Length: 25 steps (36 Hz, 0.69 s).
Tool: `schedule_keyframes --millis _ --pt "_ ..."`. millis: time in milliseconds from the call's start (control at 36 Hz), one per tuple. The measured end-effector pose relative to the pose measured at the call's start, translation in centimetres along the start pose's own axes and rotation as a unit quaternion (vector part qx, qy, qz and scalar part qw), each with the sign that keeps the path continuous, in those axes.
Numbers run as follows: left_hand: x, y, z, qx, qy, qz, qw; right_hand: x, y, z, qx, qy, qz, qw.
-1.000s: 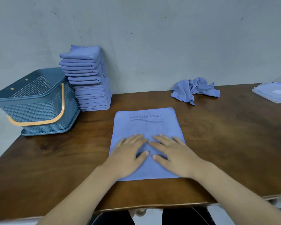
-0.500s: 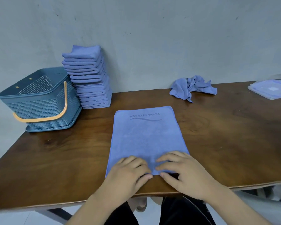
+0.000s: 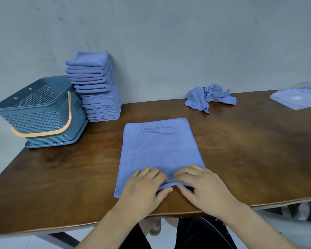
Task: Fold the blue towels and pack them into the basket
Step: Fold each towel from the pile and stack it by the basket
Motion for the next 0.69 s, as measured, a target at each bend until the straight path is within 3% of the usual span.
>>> schedule_keyframes --millis 167,389,694 --pt "2.4 0.3 4.5 0.031 0.048 0.046 0.997 2.1 3.0 -3.2 0.003 -0.05 -0.009 0.999" --pt "6.8 1.3 10.6 0.12 0.147 0.053 0.98 4.3 5.4 -6.4 -0.162 -0.185 -0.041 0.968" --pt "7.7 0.4 13.0 0.283 0.255 0.063 0.923 3.2 5.2 -7.6 -0.262 -0.22 -0.059 0.938"
Point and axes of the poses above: each hand's wrist, its own x-axis away from the middle knuckle, its own y-axis out of the back of the hand, z = x × y, the point moved 7 cm from there along -x, towards the middle knuckle, and after that the axes turned 12 degrees about -x, right-handed, at the moved point
